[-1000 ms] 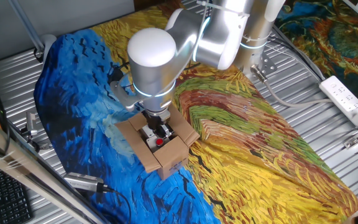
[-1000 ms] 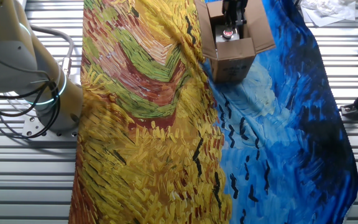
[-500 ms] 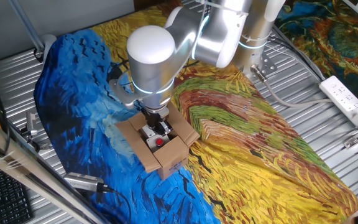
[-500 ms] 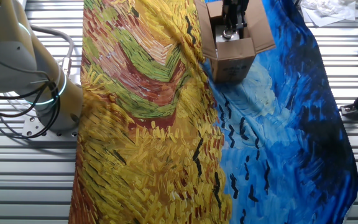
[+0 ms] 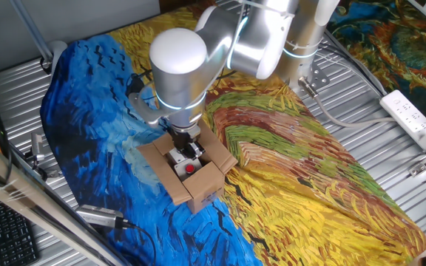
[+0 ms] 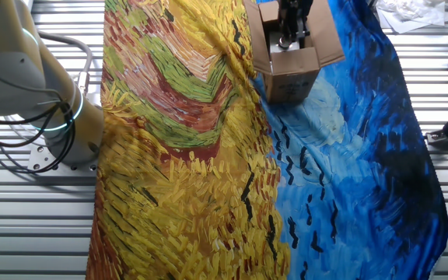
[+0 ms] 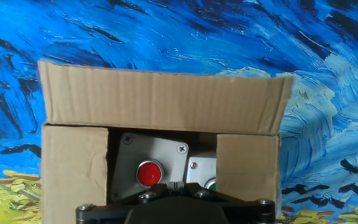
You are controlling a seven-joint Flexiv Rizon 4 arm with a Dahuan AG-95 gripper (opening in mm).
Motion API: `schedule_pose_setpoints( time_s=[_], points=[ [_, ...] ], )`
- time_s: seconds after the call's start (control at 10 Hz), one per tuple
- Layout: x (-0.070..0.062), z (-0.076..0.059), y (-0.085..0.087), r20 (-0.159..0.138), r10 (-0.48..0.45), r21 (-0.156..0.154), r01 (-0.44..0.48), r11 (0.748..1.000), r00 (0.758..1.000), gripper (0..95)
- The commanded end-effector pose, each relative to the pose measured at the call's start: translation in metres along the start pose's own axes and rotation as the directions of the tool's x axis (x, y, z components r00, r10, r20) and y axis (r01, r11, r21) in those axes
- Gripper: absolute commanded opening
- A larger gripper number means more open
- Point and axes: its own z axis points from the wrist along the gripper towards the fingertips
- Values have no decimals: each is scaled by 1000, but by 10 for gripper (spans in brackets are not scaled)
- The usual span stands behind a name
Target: Open a box
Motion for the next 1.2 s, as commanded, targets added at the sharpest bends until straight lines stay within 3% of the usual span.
schedule_pose_setpoints(
  time_s=[0.1, 0.6, 1.2],
  points=[
    [1, 0, -2, 1, -5, 0, 5, 1000, 1000, 0],
    [2, 1, -12, 0, -24, 1, 24, 1000, 1000, 0],
    [4, -1, -18, -14, -63, 40, 64, 997, 998, 0]
  ],
)
